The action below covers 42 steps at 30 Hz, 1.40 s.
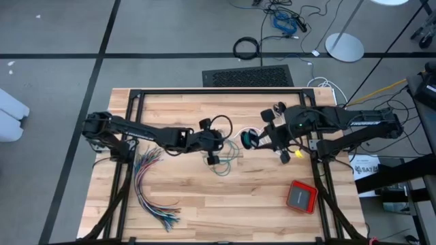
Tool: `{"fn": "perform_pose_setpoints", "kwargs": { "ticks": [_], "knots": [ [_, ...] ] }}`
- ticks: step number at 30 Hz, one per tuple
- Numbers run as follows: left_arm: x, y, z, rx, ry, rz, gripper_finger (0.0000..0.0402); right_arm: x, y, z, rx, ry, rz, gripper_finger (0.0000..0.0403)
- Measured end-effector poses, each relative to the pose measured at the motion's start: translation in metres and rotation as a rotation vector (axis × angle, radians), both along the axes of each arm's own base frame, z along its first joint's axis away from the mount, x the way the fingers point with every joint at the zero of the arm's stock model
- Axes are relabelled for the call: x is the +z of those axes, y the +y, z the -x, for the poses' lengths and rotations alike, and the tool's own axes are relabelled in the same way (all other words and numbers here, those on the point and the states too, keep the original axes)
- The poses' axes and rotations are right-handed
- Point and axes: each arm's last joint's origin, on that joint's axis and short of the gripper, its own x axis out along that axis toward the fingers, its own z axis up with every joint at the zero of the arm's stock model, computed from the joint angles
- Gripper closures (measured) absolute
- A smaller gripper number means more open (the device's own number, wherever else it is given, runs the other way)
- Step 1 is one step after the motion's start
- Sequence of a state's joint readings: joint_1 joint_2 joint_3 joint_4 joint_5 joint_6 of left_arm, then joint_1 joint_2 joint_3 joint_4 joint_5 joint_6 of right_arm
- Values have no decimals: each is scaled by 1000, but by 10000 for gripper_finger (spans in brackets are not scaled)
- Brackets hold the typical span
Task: Coil cords
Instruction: Uncoil the green wire from the spool
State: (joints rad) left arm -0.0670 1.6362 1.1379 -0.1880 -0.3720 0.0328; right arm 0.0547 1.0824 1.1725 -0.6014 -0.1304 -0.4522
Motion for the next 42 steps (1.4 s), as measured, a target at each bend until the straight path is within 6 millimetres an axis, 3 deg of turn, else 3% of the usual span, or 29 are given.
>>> {"fn": "perform_pose_setpoints", "kwargs": {
  "ticks": [7, 11, 14, 19, 22, 31, 38, 42],
  "knots": [
    [-10, -6, -4, -55, 18, 62, 260, -2, 0, 1, -8, 25, -22, 325],
    [-5, -7, -8, -52, -48, 78, 194, -3, 0, 2, -11, 36, -28, 325],
    [6, -12, -14, -107, -177, 92, 170, -3, 0, 2, -13, 38, -34, 325],
    [29, -16, -25, -187, -440, 84, 166, -2, 0, 1, -14, 37, -35, 325],
    [30, -10, -31, -208, -515, 96, 175, -2, 0, 1, -14, 34, -35, 325],
    [9, 2, -47, -205, -554, 130, 194, -2, 0, 1, -14, 30, -36, 325],
    [14, 1, -49, -234, -609, 103, 199, -2, 0, 1, -14, 30, -36, 325],
    [15, 1, -49, -236, -621, 99, 234, -2, 1, -1, 0, 29, -47, 325]
  ]
}}
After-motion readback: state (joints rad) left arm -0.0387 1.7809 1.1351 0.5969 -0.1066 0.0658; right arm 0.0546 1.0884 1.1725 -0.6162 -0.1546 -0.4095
